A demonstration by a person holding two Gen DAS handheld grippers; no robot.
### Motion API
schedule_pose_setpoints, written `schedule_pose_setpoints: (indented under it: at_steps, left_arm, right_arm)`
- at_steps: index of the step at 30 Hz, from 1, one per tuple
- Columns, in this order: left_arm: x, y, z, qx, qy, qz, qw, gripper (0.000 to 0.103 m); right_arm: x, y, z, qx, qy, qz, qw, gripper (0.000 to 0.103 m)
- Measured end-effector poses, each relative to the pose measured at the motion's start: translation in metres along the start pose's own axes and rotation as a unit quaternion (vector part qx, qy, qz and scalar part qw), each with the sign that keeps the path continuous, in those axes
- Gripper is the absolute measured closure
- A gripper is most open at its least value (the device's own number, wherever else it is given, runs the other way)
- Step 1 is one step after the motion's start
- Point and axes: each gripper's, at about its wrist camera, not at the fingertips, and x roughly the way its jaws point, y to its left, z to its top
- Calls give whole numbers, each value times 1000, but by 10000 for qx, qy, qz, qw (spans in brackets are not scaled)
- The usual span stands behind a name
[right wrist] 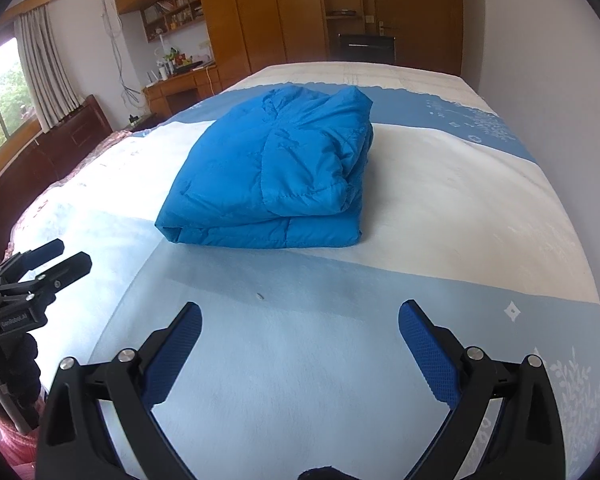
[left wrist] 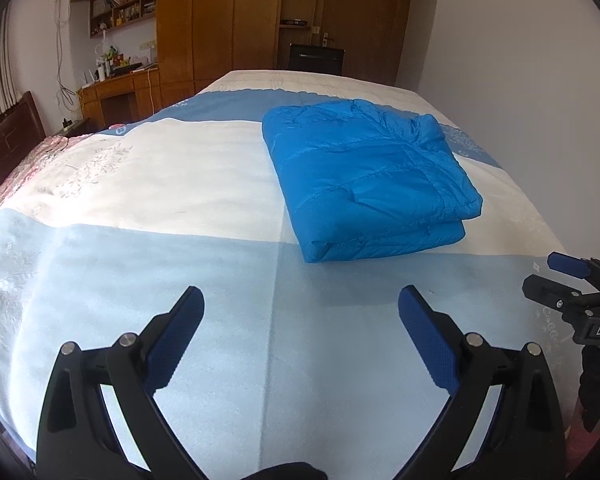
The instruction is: Fold large clothes
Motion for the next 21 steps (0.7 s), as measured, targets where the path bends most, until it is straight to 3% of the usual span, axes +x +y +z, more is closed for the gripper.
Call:
schedule_pose_setpoints:
  at_steps: [21]
  left_arm:
    - [0, -2, -5, 48, 48, 51, 10000, 6]
  right_arm:
    - [2, -1, 0, -17, 26, 14, 10000, 4]
